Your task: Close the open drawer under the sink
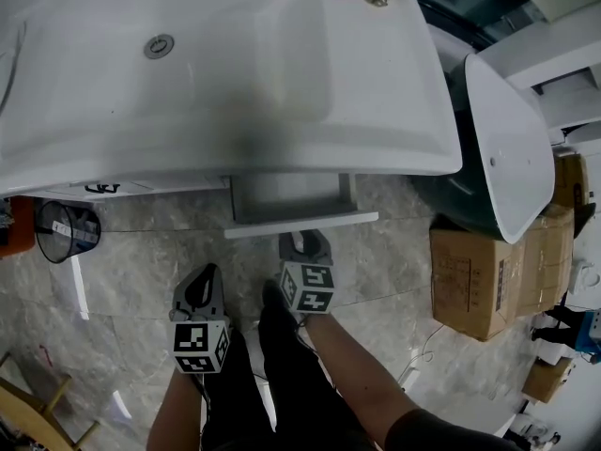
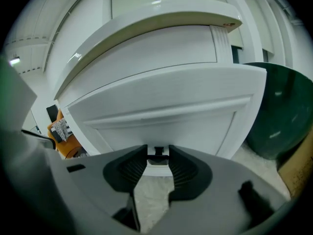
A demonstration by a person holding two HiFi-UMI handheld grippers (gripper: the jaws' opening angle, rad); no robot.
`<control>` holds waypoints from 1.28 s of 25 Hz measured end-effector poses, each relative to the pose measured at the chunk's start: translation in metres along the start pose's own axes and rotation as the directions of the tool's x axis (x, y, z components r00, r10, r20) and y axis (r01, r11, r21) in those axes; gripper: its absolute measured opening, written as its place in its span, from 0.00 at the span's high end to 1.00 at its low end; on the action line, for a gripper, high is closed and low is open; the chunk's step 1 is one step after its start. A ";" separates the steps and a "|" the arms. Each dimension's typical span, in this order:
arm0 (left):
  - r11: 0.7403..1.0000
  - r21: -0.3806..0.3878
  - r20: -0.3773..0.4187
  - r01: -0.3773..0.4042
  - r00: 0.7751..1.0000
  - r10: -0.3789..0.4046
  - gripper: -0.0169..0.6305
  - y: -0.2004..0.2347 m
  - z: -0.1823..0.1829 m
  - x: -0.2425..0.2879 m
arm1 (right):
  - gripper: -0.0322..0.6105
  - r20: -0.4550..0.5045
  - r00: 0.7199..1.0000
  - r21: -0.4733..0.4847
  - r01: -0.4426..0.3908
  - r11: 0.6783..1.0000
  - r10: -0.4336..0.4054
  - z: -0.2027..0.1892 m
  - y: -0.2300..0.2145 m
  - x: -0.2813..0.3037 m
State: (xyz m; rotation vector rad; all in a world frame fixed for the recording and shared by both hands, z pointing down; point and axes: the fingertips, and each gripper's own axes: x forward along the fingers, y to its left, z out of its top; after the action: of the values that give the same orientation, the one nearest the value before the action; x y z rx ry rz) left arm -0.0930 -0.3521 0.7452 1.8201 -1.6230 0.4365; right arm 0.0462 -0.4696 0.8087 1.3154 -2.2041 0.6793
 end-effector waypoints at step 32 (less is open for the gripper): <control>0.997 -0.030 0.029 -0.066 0.997 0.067 0.94 -0.019 0.030 0.031 | 0.73 0.001 0.995 0.016 -0.097 0.995 0.097 0.078 -0.007 0.082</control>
State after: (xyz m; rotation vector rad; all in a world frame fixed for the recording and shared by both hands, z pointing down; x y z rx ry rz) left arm -0.0741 -0.3947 0.7385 1.7632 -1.7057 0.4153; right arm 0.0060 -0.5756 0.8024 1.2221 -2.2799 0.7338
